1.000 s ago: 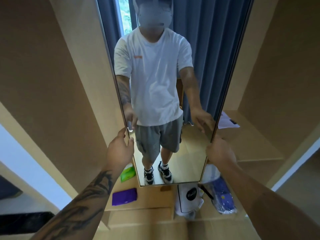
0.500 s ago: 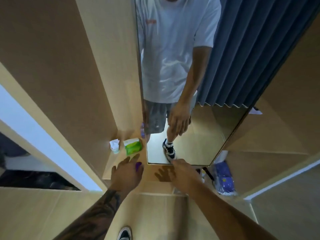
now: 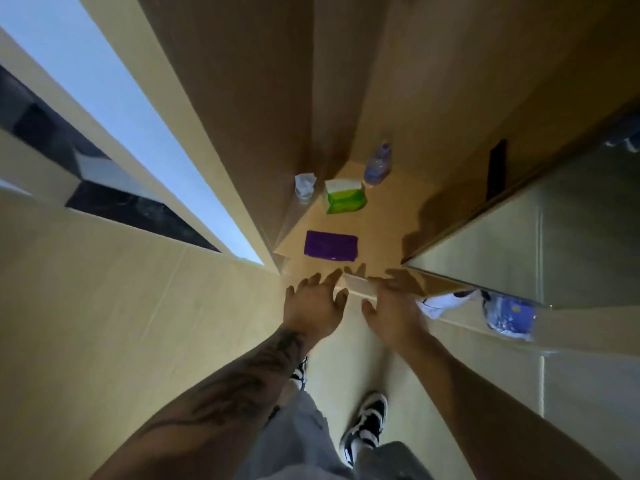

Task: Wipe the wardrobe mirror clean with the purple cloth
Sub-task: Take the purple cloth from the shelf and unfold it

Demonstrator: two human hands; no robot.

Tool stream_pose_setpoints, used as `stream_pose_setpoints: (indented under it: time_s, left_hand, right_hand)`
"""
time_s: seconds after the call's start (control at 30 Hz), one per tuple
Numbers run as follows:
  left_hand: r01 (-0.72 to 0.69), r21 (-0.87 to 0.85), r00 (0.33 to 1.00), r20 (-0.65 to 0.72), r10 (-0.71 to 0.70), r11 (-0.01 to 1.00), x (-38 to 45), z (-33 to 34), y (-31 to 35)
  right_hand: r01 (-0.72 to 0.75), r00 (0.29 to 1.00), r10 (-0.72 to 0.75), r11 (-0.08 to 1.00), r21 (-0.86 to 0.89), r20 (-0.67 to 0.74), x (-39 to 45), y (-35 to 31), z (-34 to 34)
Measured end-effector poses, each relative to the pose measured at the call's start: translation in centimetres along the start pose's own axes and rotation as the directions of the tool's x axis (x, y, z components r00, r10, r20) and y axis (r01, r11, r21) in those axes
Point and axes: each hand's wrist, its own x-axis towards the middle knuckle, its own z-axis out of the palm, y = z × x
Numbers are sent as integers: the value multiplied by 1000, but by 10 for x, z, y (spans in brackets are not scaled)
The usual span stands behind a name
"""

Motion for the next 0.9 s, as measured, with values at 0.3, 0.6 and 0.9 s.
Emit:
stream_pose_setpoints:
  time_s: [0.3,0.6,0.9]
  left_hand:
    - [11,-48,994,111,-6,999,79,44,-68]
    - [70,-112,992,109,-57,991,159,92,-112]
    - [9,-98,1000,-24,-11,995,252,167,-145]
  right_hand:
    - [-98,988,86,991,88,127,69,-26,39]
    - [-355,927,293,886,299,235,133,-3,105]
    - [-354,932,333,747,563,145,255,27,193]
